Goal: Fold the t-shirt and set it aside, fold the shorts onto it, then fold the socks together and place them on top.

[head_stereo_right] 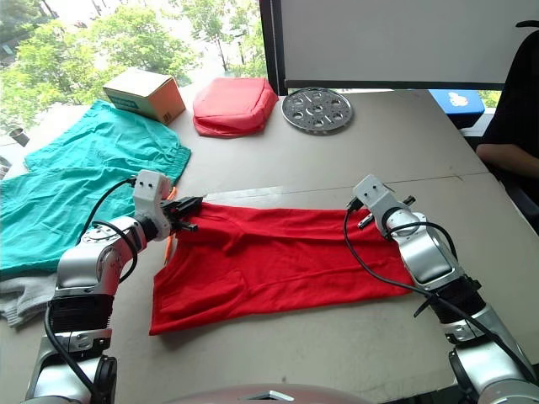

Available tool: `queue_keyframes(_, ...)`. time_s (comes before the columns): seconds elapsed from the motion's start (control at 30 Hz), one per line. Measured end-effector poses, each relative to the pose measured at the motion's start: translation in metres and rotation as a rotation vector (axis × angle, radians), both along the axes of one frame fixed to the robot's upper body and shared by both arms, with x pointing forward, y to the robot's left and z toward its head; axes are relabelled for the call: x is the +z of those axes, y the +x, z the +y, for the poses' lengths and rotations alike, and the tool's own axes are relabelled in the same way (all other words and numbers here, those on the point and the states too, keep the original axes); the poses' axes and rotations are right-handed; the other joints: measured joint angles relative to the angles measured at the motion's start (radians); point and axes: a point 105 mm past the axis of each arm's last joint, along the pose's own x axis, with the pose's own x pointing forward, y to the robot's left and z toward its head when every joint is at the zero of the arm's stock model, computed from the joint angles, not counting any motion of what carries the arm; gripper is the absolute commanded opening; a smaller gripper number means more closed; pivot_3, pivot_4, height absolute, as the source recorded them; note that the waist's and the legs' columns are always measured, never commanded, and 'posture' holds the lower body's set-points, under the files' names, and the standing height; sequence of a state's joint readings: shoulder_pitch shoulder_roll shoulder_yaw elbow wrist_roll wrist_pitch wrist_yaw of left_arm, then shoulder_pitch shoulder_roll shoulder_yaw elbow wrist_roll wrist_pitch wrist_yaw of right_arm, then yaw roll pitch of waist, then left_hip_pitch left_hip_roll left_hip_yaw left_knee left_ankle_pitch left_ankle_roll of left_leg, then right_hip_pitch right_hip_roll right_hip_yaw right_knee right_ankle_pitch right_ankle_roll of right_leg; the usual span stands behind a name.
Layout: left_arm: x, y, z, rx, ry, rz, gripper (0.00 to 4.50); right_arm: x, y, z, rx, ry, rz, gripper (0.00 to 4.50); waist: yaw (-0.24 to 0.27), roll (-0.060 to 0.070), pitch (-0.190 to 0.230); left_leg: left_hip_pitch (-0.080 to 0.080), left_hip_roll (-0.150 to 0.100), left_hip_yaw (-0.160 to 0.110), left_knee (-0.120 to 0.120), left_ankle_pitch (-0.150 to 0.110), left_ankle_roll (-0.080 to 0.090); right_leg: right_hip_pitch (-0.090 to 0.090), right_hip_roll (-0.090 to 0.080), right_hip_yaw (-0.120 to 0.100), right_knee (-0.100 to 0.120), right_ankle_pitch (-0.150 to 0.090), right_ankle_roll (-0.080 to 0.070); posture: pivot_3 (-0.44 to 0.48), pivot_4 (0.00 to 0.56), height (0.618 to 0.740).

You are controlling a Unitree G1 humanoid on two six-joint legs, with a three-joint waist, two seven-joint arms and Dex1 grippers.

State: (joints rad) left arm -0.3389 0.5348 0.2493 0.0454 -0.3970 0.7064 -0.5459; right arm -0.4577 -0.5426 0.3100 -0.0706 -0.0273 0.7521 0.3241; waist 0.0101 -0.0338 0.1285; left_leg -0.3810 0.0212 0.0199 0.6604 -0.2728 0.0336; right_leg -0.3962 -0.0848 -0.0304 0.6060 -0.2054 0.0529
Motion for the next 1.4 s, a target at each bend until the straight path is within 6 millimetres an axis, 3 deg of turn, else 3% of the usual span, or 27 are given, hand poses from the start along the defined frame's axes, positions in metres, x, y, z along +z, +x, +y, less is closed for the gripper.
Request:
queue_keyframes(0.07,0.021,-0.005,-0.009,-0.076,-0.159,-0.003,0.11,0.014,-0.008,0.01,0.08,0.134,0.024,0.0,0.001,-0.001,0.001,-0.001,0.0,-0.001,0.0,0.0,0.0,0.0,0.0,-0.001,0.0,0.001,0.002,0.0,0.15,0.74)
queue_keyframes(0.13,0.047,-0.016,-0.026,-0.229,-0.274,0.028,0.11,0.039,-0.024,0.033,0.21,0.317,0.061,0.0,0.0,-0.001,0.002,-0.001,0.001,-0.002,0.0,0.0,0.0,0.0,0.001,-0.002,0.0,0.001,0.003,0.0,0.15,0.74)
queue_keyframes(0.2,0.06,-0.023,-0.04,-0.327,-0.294,0.045,0.11,0.052,-0.035,0.05,0.303,0.384,0.078,0.0,-0.001,-0.001,0.002,0.0,0.0,-0.002,0.0,0.0,0.0,0.001,0.001,-0.002,0.0,0.001,0.002,0.0,0.15,0.74)
queue_keyframes(0.23,0.063,-0.029,-0.055,-0.405,-0.29,0.074,0.11,0.057,-0.044,0.068,0.387,0.424,0.102,0.0,-0.002,0.0,0.002,0.001,0.0,-0.002,-0.001,0.0,0.0,0.002,0.001,-0.001,0.0,0.001,0.002,0.0,0.15,0.74)
queue_keyframes(0.3,0.052,-0.032,-0.075,-0.468,-0.286,0.136,0.11,0.05,-0.052,0.092,0.472,0.424,0.148,0.0,-0.002,0.0,0.002,0.002,0.0,-0.001,-0.001,0.0,0.0,0.002,0.0,-0.001,0.0,-0.001,-0.001,0.0,0.15,0.74)
queue_keyframes(0.4,0.019,-0.037,-0.108,-0.527,-0.27,0.256,0.11,0.022,-0.062,0.132,0.544,0.418,0.251,0.0,-0.004,-0.001,0.001,0.001,-0.001,-0.001,0.0,0.0,0.0,0.001,0.001,0.001,0.001,-0.001,-0.001,0.0,0.15,0.74)
queue_keyframes(0.47,-0.006,-0.037,-0.112,-0.507,-0.209,0.314,0.11,0.002,-0.057,0.142,0.508,0.403,0.299,0.0,-0.006,0.0,0.002,0.001,-0.001,-0.001,-0.001,0.0,0.0,0.0,0.001,0.001,0.001,-0.001,-0.001,0.0,0.15,0.74)
queue_keyframes(0.5,-0.007,-0.037,-0.112,-0.506,-0.208,0.315,0.11,0.002,-0.057,0.142,0.507,0.403,0.299,0.0,-0.006,0.0,0.002,0.001,-0.001,-0.001,-0.001,0.0,0.0,0.0,0.001,0.001,0.001,-0.001,-0.001,0.0,0.15,0.74)
queue_keyframes(0.57,-0.015,-0.034,-0.106,-0.467,-0.175,0.31,0.11,-0.006,-0.05,0.134,0.453,0.371,0.296,0.0,-0.004,0.0,0.002,0.001,-0.001,-0.001,-0.001,0.0,0.0,0.0,0.001,0.0,0.0,-0.001,-0.002,0.0,0.15,0.74)
queue_keyframes(0.6,-0.028,-0.032,-0.093,-0.405,-0.151,0.323,0.11,-0.007,-0.045,0.123,0.41,0.35,0.277,0.0,-0.004,0.001,0.002,0.001,-0.001,0.0,-0.002,0.0,0.0,0.0,0.001,0.001,0.0,-0.001,-0.002,0.0,0.15,0.74)
queue_keyframes(0.67,-0.03,-0.033,-0.086,-0.389,-0.161,0.302,0.11,-0.008,-0.044,0.103,0.347,0.347,0.271,0.0,0.004,0.0,0.001,0.001,-0.001,-0.001,-0.002,0.0,0.0,0.0,0.0,-0.001,-0.001,-0.001,-0.002,0.0,0.15,0.74)
queue_keyframes(0.87,-0.029,-0.03,-0.04,-0.203,-0.247,0.301,0.11,-0.011,-0.05,0.011,-0.015,0.411,0.273,0.0,0.002,0.002,-0.002,0.003,0.001,0.001,-0.001,0.0,0.0,0.001,-0.001,0.0,-0.001,-0.001,-0.002,0.0,0.15,0.74)
queue_keyframes(1.07,-0.029,-0.032,-0.033,-0.135,-0.36,0.336,0.11,-0.007,-0.048,-0.035,-0.269,0.492,0.243,0.0,0.0,0.004,-0.003,0.003,0.0,0.0,-0.002,0.0,0.0,0.0,0.0,0.0,0.0,-0.001,-0.002,0.0,0.15,0.74)
queue_keyframes(1.2,-0.025,-0.035,-0.034,-0.138,-0.442,0.314,0.11,-0.003,-0.048,-0.046,-0.298,0.494,0.193,0.0,-0.001,0.004,-0.002,0.002,0.0,0.0,-0.003,0.0,0.0,0.0,0.0,0.001,-0.002,-0.001,-0.002,0.0,0.15,0.74)
queue_keyframes(1.3,0.005,-0.047,-0.037,-0.249,-0.506,0.216,0.91,0.017,-0.064,-0.035,-0.098,0.483,0.106,0.87,0.001,0.004,-0.001,-0.001,0.0,-0.001,-0.006,0.0,0.0,-0.002,0.0,0.0,-0.004,-0.001,-0.002,0.0,0.15,0.74)
queue_keyframes(1.4,0.043,-0.076,-0.038,-0.426,-0.376,0.12,2.45,0.037,-0.098,-0.017,0.185,0.412,0.075,2.4,0.0,0.005,0.0,0.001,0.001,0.0,-0.01,0.0,0.0,0.0,0.0,0.001,-0.01,-0.001,-0.001,0.0,0.15,0.74)
